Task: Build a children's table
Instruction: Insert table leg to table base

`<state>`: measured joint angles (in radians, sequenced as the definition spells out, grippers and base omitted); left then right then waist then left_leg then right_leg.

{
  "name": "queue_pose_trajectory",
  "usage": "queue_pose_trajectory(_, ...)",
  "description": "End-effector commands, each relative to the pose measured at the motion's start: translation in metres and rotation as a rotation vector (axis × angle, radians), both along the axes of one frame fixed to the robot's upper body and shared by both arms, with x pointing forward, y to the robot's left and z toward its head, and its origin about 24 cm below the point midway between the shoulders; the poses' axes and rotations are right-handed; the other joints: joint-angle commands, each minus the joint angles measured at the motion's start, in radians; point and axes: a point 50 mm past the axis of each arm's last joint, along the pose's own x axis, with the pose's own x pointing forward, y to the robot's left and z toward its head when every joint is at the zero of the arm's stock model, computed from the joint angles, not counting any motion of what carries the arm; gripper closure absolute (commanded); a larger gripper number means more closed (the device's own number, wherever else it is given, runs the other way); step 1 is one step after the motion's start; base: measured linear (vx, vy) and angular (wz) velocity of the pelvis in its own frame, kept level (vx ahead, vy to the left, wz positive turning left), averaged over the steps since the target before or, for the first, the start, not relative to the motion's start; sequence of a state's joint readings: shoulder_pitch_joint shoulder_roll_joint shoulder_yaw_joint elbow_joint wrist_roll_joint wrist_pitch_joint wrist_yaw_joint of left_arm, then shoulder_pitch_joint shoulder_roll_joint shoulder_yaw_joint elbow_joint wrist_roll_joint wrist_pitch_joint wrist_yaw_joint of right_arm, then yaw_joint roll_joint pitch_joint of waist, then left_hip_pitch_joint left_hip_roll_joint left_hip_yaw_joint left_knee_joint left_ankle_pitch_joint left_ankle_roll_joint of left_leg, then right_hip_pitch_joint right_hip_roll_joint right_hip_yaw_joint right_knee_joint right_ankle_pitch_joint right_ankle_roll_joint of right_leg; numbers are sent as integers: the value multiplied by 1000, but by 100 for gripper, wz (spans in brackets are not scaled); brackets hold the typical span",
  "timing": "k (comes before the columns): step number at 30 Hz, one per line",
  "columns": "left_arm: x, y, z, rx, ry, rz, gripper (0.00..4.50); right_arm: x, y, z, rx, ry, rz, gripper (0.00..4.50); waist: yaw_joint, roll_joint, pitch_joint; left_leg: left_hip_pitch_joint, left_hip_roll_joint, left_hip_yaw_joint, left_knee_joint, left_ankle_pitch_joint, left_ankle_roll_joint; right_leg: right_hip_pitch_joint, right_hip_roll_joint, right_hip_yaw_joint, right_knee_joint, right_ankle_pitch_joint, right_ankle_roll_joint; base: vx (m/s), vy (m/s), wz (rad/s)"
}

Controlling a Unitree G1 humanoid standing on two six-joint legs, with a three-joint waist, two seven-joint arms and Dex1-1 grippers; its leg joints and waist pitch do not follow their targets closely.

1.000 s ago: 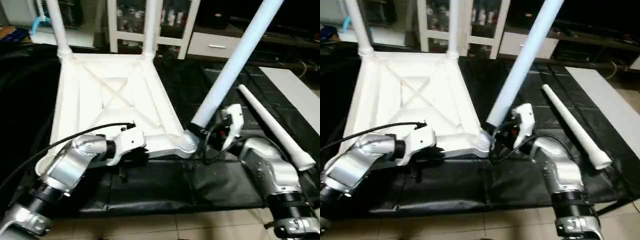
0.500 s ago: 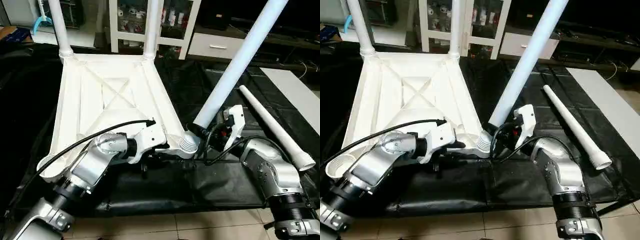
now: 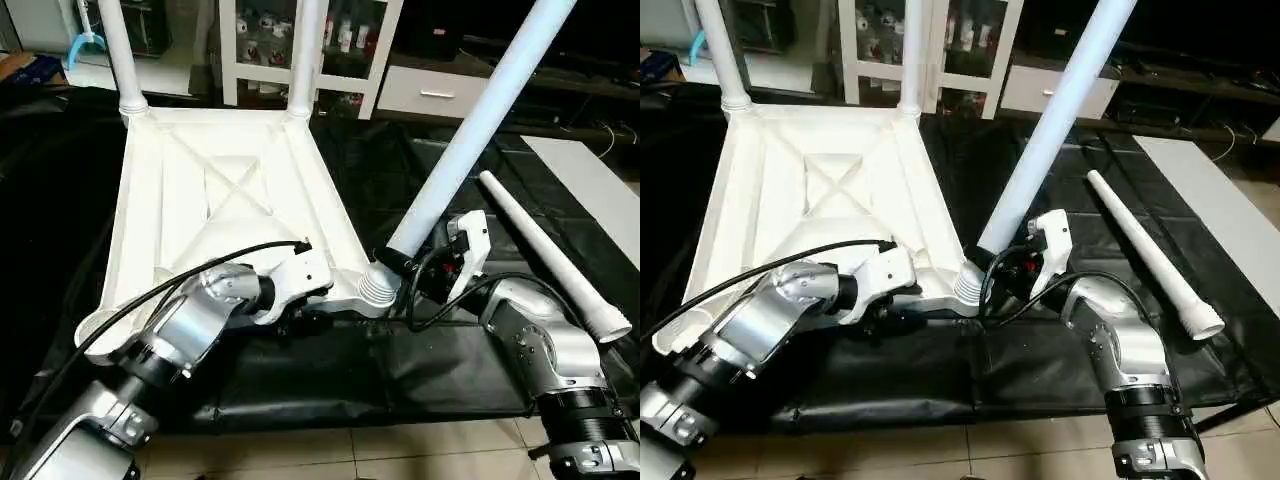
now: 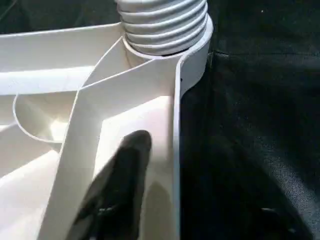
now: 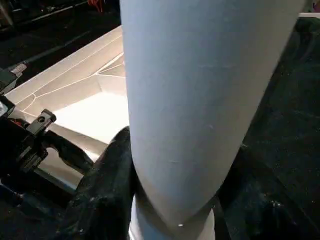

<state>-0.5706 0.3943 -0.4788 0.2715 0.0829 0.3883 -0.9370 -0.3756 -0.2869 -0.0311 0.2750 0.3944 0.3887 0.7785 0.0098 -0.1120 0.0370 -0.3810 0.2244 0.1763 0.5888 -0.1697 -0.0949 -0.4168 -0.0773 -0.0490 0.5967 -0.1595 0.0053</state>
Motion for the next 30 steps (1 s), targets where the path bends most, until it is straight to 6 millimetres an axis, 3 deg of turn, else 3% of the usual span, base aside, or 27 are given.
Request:
queue_pose_trajectory(1,0,0,-7,45,48,0,265,-3,-5,-6,-22,32,-15,266,0,22,-57,23,7,7,-69,-260,-21,40,-37,30,-64,-240,-172,0,0,0)
queue_pose_trajectory(9,1,3,-11,99,84,71,337,-2,-7,-5,-30,33,-18,266,1,20,-58,20,7,7,-68,-235,-13,44,-38,30,-60,-210,-181,0,0,0)
queue_pose_trajectory(16,4,-3,-13,139,82,83,384,-1,-5,-5,-32,31,-19,266,2,18,-54,21,6,4,-70,-287,-19,40,-40,29,-73,-309,-155,0,0,0)
queue_pose_trajectory(22,2,-7,-15,179,72,46,442,-1,-5,-4,-36,27,-16,266,4,19,-54,21,7,3,-72,-292,-19,40,-39,28,-73,-309,-154,0,0,0)
queue_pose_trajectory(30,-1,-8,-14,188,85,36,450,-1,-6,0,-31,19,14,266,4,17,-57,20,6,4,-71,-264,-12,43,-39,30,-68,-264,-165,0,0,0)
